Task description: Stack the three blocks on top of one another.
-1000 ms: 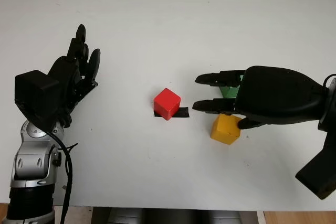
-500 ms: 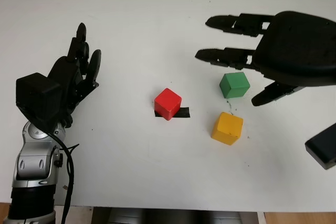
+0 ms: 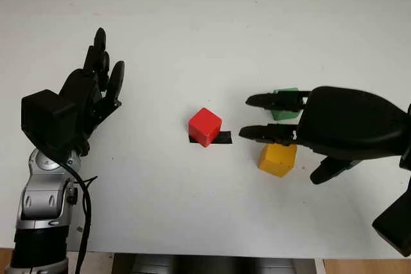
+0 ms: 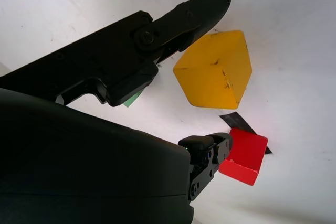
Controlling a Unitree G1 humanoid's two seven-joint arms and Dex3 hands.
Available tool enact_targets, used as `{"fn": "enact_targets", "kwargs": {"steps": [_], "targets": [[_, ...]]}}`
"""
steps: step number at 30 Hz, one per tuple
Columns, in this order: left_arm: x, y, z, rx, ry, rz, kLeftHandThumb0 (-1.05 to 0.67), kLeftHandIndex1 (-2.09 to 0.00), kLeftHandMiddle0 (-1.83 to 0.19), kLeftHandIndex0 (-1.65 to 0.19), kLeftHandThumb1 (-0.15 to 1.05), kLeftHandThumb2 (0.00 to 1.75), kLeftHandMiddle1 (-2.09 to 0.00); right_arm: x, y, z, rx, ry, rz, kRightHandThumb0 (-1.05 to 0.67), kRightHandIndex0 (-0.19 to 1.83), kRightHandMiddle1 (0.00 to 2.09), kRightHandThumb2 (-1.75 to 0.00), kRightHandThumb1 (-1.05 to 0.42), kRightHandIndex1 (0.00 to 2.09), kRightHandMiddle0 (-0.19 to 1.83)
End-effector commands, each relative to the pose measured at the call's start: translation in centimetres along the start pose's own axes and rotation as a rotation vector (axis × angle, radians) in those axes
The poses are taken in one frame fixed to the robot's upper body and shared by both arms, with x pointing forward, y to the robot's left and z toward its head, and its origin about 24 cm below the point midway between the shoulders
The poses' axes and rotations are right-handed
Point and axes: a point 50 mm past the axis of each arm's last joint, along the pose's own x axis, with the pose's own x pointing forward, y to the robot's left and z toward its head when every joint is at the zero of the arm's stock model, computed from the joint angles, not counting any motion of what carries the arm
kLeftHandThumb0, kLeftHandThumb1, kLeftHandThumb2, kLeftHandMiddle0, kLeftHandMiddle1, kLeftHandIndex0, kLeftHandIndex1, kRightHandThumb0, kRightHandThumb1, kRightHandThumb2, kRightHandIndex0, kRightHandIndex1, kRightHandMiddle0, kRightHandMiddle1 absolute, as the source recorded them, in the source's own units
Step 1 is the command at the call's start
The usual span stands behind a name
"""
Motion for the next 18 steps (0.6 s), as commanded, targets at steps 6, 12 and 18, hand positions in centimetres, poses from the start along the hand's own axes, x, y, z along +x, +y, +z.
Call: {"fn": "enact_targets", "kwargs": {"steps": [6,12,18], "targets": [[-0.2,0.3,0.1,0.000,0.006,-0.012,-0.80,-0.02,0.19,0.19,1.05,0.61,-0.04,0.3,0.6,0.3,0.007,-0.026,-0.027,-0.68,0.22,0.07,-0.06,-0.83,0.07,0.37],[-0.3,0.5,0.2,0.001,-0.004,0.006,-0.81,-0.02,0.18,0.18,1.05,0.58,-0.04,0.6,1.3,-0.1,-0.011,-0.031,-0.070,-0.41,0.28,0.10,-0.07,-0.88,0.09,0.44],[-0.3,0.4,0.2,0.001,-0.006,0.004,-0.81,-0.03,0.19,0.18,1.05,0.57,-0.05,0.9,1.5,-0.6,-0.026,-0.030,-0.109,-0.40,0.33,0.15,-0.05,-0.86,0.10,0.51]]}}
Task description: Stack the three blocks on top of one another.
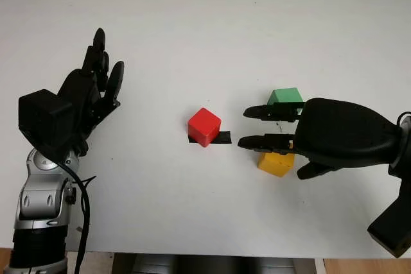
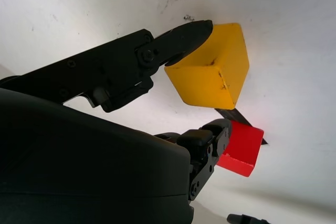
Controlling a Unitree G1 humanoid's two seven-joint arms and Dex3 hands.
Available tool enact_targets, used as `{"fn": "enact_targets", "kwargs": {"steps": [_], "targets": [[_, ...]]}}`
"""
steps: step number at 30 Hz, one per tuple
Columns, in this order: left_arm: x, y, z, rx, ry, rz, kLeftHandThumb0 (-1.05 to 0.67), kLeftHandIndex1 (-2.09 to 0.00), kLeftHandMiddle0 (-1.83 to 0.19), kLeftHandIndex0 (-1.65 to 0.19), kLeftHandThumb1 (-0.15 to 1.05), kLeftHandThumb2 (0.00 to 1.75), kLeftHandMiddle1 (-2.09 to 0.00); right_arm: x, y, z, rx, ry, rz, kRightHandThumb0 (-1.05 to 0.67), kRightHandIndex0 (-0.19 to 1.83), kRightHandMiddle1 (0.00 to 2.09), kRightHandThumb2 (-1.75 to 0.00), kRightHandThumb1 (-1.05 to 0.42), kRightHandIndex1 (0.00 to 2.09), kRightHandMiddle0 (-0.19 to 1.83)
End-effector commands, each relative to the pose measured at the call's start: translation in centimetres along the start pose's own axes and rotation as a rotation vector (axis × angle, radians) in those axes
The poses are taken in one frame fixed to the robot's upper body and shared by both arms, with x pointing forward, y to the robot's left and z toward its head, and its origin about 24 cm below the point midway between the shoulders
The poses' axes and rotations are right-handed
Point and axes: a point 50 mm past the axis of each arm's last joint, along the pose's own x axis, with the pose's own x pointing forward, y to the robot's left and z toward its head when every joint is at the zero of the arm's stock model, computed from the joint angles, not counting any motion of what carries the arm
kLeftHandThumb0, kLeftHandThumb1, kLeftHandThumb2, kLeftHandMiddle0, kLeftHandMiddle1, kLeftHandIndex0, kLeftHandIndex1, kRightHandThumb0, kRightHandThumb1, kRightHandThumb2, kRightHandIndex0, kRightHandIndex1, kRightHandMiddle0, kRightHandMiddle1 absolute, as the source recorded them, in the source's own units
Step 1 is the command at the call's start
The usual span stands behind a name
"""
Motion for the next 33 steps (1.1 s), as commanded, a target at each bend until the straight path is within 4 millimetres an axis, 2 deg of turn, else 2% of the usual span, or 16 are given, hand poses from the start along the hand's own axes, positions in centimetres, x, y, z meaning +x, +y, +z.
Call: {"fn": "enact_targets", "kwargs": {"steps": [1,20,24,27,33], "targets": [[-0.29,0.21,0.18,0.002,-0.009,0.008,-0.81,-0.03,0.19,0.18,1.05,0.57,-0.05,0.16,-0.06,-0.09,-0.010,-0.005,-0.001,-0.40,0.33,0.15,-0.05,-0.86,0.10,0.51],[-0.69,0.15,0.17,0.009,0.005,0.003,-0.80,0.00,0.19,0.19,1.05,0.60,-0.02,0.37,0.47,0.13,0.038,-0.022,-0.041,-0.46,0.41,0.33,-0.06,-0.87,0.11,0.65],[-0.66,0.18,0.17,0.021,0.008,0.001,-0.80,0.00,0.19,0.19,1.05,0.61,-0.02,0.50,0.50,0.29,0.062,-0.020,-0.045,-0.49,0.43,0.75,-0.05,-0.89,0.09,0.49],[-0.66,0.21,0.12,0.027,0.015,-0.007,-0.80,0.00,0.19,0.19,1.05,0.62,-0.01,0.55,0.38,0.36,0.063,-0.018,-0.035,-0.48,0.44,0.98,-0.05,-0.88,0.09,0.55],[-0.61,0.18,0.04,0.020,0.022,-0.004,-0.81,0.00,0.19,0.19,1.05,0.61,-0.02,0.60,0.26,0.02,0.078,0.013,-0.036,-0.47,0.48,1.18,-0.05,-0.86,0.10,0.61]]}}
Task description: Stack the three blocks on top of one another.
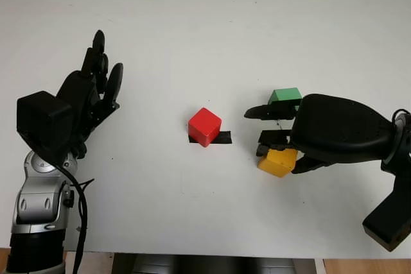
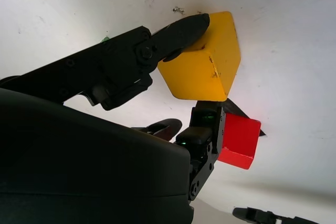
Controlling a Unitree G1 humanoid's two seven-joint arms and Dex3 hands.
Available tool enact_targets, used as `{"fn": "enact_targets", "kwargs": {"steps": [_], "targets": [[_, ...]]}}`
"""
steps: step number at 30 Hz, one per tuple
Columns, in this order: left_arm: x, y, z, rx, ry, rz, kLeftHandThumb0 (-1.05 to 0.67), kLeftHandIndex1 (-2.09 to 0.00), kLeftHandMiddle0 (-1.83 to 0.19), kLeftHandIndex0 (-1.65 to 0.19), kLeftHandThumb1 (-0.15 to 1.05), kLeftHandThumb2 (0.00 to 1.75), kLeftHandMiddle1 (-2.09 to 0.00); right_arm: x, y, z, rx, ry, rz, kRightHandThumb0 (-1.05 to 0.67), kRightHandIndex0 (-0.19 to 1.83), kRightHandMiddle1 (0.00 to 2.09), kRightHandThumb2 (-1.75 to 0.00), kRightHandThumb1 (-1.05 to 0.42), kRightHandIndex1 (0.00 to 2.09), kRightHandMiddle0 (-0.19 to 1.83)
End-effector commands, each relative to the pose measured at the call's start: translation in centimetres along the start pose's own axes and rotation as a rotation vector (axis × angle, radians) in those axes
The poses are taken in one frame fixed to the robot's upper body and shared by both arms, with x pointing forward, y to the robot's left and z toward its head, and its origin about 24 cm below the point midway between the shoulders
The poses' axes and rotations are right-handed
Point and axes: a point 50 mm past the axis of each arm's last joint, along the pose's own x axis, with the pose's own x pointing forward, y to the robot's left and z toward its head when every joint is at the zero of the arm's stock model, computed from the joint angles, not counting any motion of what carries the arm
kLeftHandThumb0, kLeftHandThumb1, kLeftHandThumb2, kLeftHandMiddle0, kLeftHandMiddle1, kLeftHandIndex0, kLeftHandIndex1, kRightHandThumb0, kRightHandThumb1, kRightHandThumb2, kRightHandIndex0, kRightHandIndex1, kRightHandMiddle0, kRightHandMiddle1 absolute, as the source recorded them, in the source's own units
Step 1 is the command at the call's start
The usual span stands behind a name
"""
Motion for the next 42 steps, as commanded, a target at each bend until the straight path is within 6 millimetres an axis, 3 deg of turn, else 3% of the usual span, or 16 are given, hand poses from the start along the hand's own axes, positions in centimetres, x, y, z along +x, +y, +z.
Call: {"fn": "enact_targets", "kwargs": {"steps": [1,8,14,24,31,42], "targets": [[-0.2,0.1,0.0,0.011,0.001,0.005,-0.80,0.00,0.19,0.19,1.05,0.61,-0.02,0.1,0.0,0.1,0.022,0.016,-0.011,-0.47,0.49,1.18,-0.05,-0.86,0.11,0.61],[-0.2,-0.1,-0.1,0.007,0.011,0.010,-0.78,-0.02,0.18,0.19,1.05,0.62,-0.05,0.4,-0.9,-1.1,0.117,0.111,-0.101,-0.43,0.55,1.15,-0.05,-0.84,0.13,0.65],[-0.2,-0.3,-0.1,-0.004,0.011,0.018,-0.79,-0.04,0.17,0.18,1.05,0.60,-0.05,0.6,-2.9,-2.6,0.182,0.179,-0.124,-0.37,0.55,1.09,-0.06,-0.85,0.11,0.66],[-0.2,-0.8,-0.2,-0.008,0.005,0.021,-0.82,-0.04,0.18,0.19,1.05,0.59,-0.05,2.1,-7.5,-4.6,0.212,0.226,-0.118,-0.36,0.60,0.89,-0.05,-0.83,0.08,0.78],[-0.2,-1.0,-0.4,-0.011,0.006,0.033,-0.82,-0.04,0.17,0.19,1.05,0.60,-0.05,4.6,-11.2,-5.6,0.207,0.235,-0.056,-0.39,0.63,0.79,-0.05,-0.80,0.08,0.87],[-0.5,-1.5,-0.4,-0.018,0.005,0.043,-0.83,-0.04,0.18,0.19,1.05,0.63,-0.05,8.6,-12.3,-5.6,0.247,0.207,0.034,-0.41,0.51,1.22,-0.06,-0.89,0.04,0.57]]}}
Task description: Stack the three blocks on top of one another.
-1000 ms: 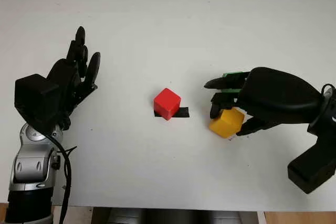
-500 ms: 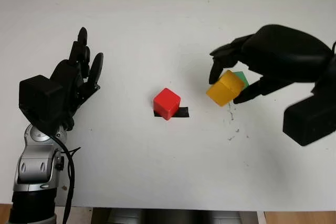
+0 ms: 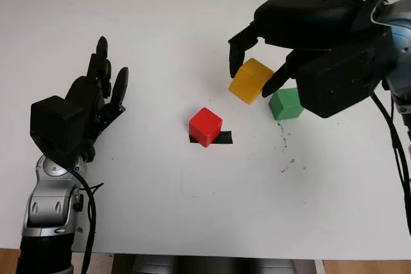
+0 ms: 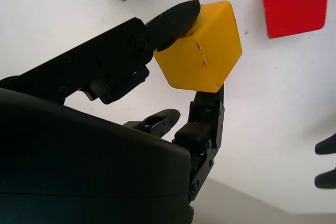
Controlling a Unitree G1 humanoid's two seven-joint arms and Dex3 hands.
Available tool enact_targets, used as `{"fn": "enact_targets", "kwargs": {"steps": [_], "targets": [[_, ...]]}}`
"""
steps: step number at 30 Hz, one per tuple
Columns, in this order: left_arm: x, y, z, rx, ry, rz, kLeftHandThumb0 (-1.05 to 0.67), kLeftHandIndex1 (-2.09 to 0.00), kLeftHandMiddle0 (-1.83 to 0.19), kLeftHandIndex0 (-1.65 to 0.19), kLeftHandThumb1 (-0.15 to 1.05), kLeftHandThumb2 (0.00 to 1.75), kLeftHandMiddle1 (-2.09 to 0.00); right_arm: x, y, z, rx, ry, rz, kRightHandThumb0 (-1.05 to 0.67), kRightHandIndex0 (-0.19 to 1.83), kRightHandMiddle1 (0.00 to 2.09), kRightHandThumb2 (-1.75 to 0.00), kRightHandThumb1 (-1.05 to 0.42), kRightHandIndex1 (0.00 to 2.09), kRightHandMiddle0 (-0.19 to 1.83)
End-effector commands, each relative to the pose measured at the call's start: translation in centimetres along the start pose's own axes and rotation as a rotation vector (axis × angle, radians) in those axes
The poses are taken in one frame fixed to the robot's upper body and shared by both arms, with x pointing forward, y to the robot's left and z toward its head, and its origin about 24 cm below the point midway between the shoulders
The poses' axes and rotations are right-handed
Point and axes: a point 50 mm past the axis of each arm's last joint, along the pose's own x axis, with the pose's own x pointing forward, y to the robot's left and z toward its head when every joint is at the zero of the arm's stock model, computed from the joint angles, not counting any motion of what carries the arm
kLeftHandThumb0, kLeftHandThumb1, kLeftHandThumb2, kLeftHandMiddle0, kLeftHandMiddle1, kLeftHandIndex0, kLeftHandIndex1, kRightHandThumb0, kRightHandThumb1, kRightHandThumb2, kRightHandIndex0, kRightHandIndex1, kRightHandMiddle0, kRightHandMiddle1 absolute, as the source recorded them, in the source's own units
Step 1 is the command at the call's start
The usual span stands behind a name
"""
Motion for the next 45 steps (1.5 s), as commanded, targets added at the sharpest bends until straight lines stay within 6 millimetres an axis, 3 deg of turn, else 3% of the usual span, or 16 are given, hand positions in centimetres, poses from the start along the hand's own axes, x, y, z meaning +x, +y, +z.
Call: {"fn": "enact_targets", "kwargs": {"steps": [1,8,15,34,45], "targets": [[-0.2,-0.1,0.2,0.000,-0.017,0.000,-0.83,-0.04,0.18,0.19,1.05,0.63,-0.05,0.6,-0.9,0.6,-0.009,-0.023,-0.002,-0.41,0.51,1.24,-0.06,-0.89,0.04,0.56],[-0.2,-0.3,0.3,0.001,-0.032,-0.005,-0.82,-0.04,0.19,0.19,1.05,0.62,-0.05,2.4,-0.7,1.6,-0.052,-0.044,0.073,-0.42,0.50,1.32,-0.06,-0.90,0.04,0.51],[-0.1,-0.7,0.2,-0.018,-0.028,-0.002,-0.83,-0.02,0.19,0.19,1.05,0.62,-0.04,3.2,-0.7,2.6,0.028,-0.032,0.105,-0.37,0.43,1.33,-0.06,-0.92,0.02,0.48],[-0.2,-1.4,0.1,-0.055,-0.026,0.011,-0.81,-0.02,0.19,0.19,1.05,0.61,-0.04,3.8,-2.1,4.0,-0.023,-0.058,0.089,-0.41,0.40,1.41,-0.05,-0.90,0.04,0.45],[-0.4,-1.8,0.1,-0.054,-0.027,0.030,-0.81,-0.04,0.19,0.19,1.05,0.61,-0.05,4.1,-2.0,4.4,-0.022,-0.067,0.120,-0.38,0.41,1.35,-0.05,-0.89,0.05,0.47]]}}
